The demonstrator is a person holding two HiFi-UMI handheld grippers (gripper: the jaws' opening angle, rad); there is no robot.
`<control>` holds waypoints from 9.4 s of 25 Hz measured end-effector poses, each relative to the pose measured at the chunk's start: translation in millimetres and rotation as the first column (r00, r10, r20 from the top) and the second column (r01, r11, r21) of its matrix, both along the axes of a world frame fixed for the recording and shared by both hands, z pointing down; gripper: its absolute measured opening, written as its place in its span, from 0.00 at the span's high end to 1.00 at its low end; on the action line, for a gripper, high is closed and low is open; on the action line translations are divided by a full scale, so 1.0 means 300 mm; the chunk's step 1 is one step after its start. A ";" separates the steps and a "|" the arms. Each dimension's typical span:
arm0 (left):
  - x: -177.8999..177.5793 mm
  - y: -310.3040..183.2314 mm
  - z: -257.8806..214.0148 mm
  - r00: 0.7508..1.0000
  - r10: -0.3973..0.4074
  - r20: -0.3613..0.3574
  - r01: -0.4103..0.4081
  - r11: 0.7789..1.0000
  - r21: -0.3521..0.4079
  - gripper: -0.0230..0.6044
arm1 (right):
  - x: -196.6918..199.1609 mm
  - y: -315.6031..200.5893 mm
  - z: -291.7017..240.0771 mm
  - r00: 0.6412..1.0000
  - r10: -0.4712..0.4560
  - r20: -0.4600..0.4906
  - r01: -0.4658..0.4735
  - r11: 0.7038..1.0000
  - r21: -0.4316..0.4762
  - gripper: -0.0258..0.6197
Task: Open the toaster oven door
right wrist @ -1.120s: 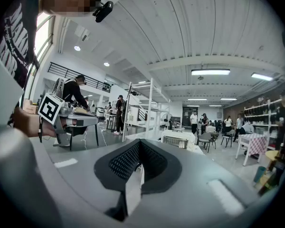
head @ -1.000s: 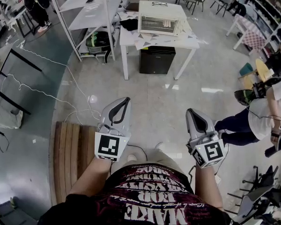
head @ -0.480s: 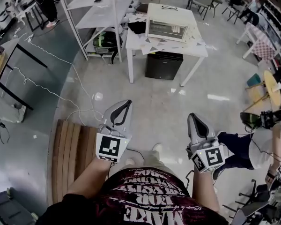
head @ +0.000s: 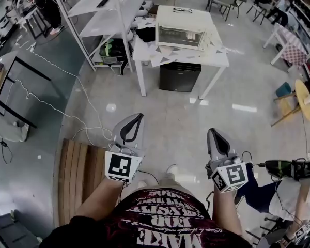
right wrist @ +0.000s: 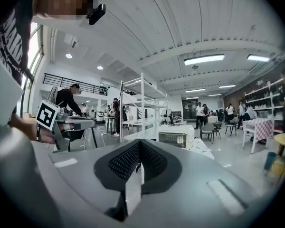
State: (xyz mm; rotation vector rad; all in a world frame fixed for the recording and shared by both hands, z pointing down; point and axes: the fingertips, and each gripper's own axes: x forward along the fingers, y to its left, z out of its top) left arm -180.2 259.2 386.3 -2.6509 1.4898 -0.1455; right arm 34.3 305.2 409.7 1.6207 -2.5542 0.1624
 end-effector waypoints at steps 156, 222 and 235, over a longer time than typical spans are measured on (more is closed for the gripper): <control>0.419 -1.636 0.075 0.999 0.046 0.001 -0.046 0.992 -0.121 0.96 | 0.324 -1.649 -0.053 0.993 -0.105 0.055 0.105 0.994 0.005 0.92; 0.411 -2.278 0.418 0.997 -0.023 0.079 0.044 0.961 -0.273 0.96 | 0.340 -2.306 0.075 0.984 -0.150 0.093 0.158 0.984 -0.081 0.92; 0.413 -2.287 0.579 0.991 -0.021 0.134 0.069 0.928 -0.365 0.96 | 0.378 -2.285 0.097 0.985 -0.134 0.108 0.145 0.984 -0.104 0.92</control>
